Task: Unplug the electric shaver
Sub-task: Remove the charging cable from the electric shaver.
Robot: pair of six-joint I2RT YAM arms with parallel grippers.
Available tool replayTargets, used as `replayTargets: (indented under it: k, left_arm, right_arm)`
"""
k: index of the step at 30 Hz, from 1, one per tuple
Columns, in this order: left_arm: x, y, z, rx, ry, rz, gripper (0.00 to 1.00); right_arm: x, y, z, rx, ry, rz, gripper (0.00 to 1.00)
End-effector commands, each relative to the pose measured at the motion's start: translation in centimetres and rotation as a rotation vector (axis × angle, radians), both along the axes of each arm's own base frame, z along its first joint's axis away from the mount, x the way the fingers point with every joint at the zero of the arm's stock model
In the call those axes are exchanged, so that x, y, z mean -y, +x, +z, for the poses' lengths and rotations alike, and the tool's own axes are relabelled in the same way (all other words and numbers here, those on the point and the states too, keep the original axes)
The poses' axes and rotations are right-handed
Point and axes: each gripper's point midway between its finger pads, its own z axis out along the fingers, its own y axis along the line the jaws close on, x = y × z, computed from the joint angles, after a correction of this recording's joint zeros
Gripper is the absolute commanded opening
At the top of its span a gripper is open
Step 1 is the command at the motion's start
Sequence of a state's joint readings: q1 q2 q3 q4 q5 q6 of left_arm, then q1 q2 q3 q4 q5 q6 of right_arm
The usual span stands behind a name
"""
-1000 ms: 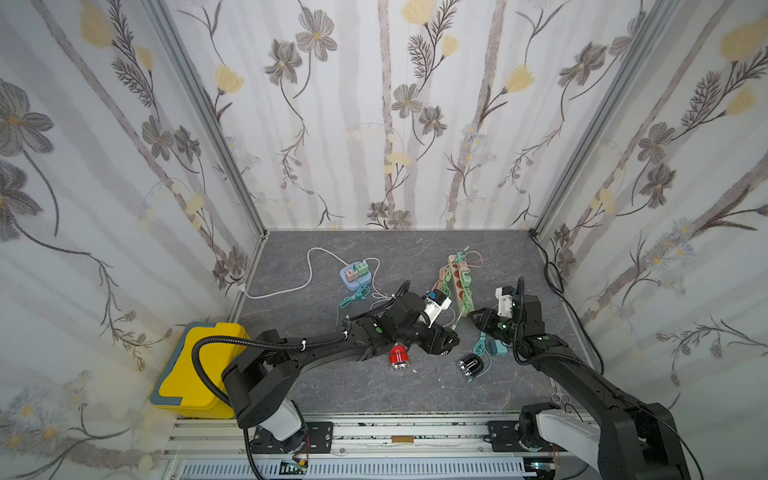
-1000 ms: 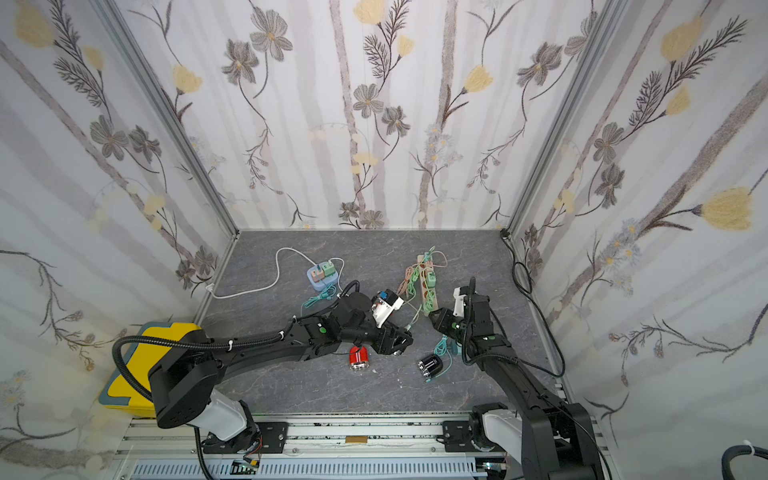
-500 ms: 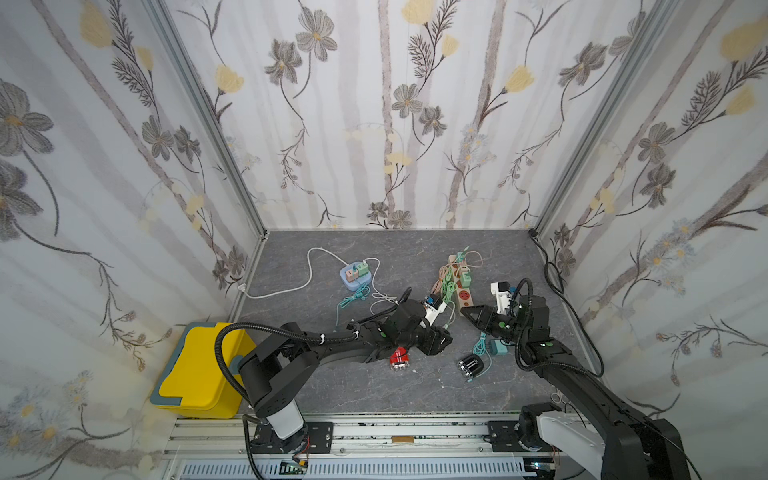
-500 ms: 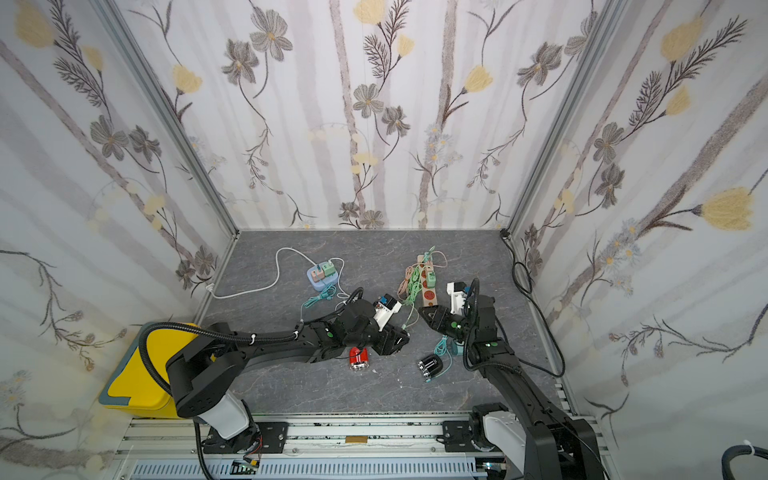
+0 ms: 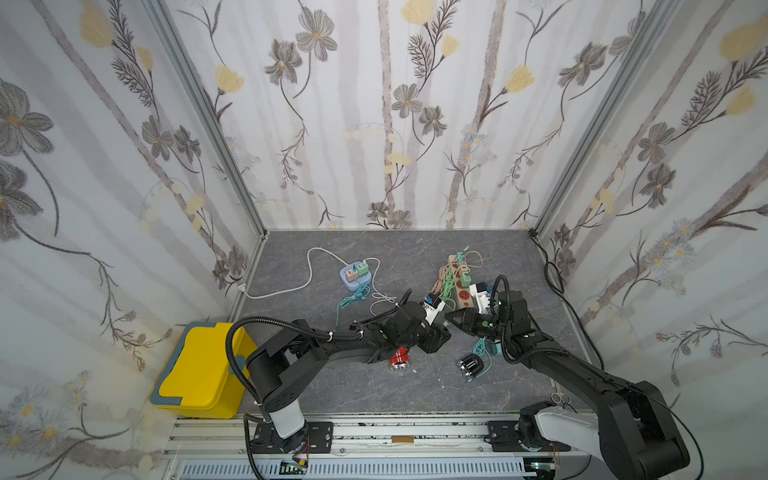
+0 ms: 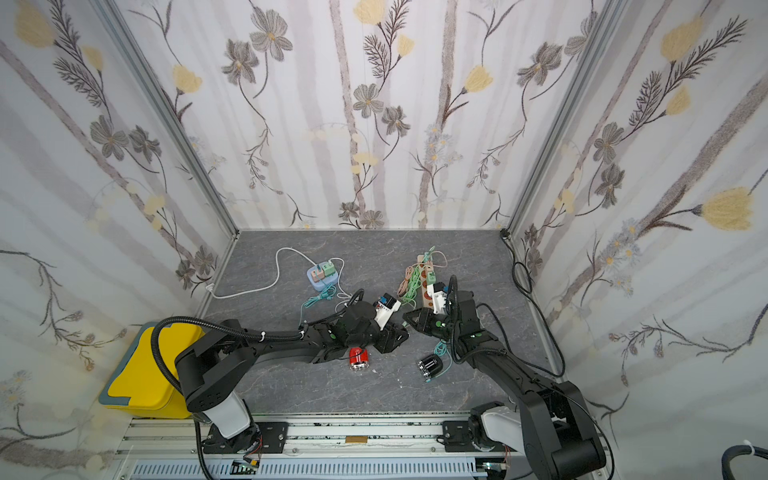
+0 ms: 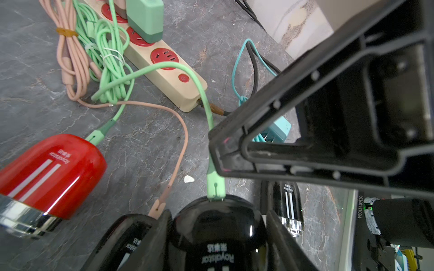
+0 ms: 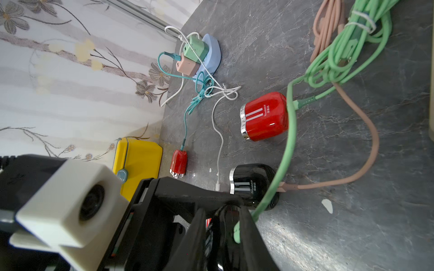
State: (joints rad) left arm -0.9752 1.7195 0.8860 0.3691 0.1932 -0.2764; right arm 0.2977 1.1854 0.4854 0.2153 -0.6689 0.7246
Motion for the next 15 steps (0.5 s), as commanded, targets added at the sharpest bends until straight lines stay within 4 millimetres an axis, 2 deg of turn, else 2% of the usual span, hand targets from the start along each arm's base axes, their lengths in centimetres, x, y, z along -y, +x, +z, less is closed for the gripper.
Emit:
replayTargets:
  k: [1, 6, 10, 13, 15]
  left_arm:
    - [0.3, 0.6, 1.2, 0.048, -0.034, 0.01, 0.42]
    - [0.5, 1.0, 0.9, 0.043, -0.031, 0.022, 0.42]
    - [0.5, 1.2, 0.9, 0.045, -0.033, 0.036, 0.41]
    - [0.5, 1.3, 1.2, 0.048, -0.037, 0.04, 0.41]
    - [0.3, 1.3, 1.2, 0.051, -0.035, 0.046, 0.4]
  right_arm:
    - [0.1, 0.7, 0.6, 0.041, -0.003, -0.023, 0.26]
    - [0.0, 0.3, 1.6, 0.082, 0.003, -0.004, 0.25]
    - [1.0, 0.6, 0.2, 0.031, -0.065, -0.056, 0.26]
    - [1.0, 0.6, -0.3, 0.0, -0.062, -0.066, 0.34]
    - [1.0, 0.7, -0.4, -0.01, -0.057, -0.071, 0.34]
